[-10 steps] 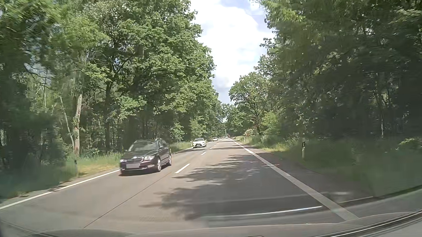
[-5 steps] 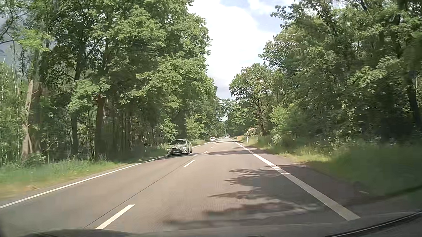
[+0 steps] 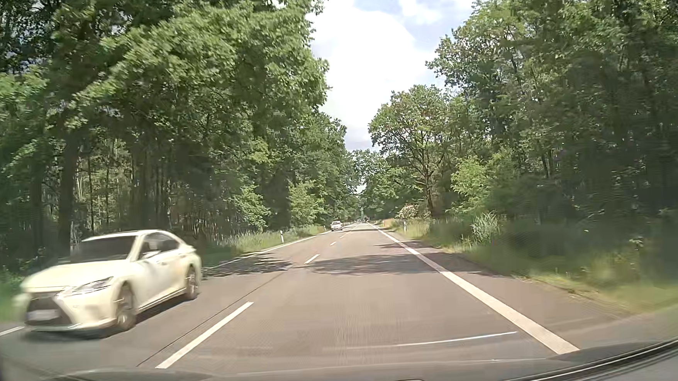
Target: Follow the waypoints while adhering to traffic rules and regulations
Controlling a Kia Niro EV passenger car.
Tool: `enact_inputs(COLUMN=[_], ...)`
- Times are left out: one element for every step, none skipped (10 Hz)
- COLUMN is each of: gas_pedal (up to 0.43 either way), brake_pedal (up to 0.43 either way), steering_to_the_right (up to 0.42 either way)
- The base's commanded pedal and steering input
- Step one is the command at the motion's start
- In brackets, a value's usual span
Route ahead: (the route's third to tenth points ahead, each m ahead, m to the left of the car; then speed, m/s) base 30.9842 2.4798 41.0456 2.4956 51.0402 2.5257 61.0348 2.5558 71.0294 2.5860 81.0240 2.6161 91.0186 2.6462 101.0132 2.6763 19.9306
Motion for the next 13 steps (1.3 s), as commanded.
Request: enact_inputs(gas_pedal=[0.13,0.13,0.13,0.13,0.13,0.13,0.13,0.13,0.13,0.13,0.13,0.13,0.13], brake_pedal=[0.037,0.037,0.037,0.037,0.037,0.037,0.037,0.037,0.03,0.037,0.037,0.03,0.037], steering_to_the_right=[-0.001,-0.001,-0.001,-0.001,-0.001,-0.001,-0.001,-0.001,-0.001,-0.001,-0.002,-0.001,-0.002])
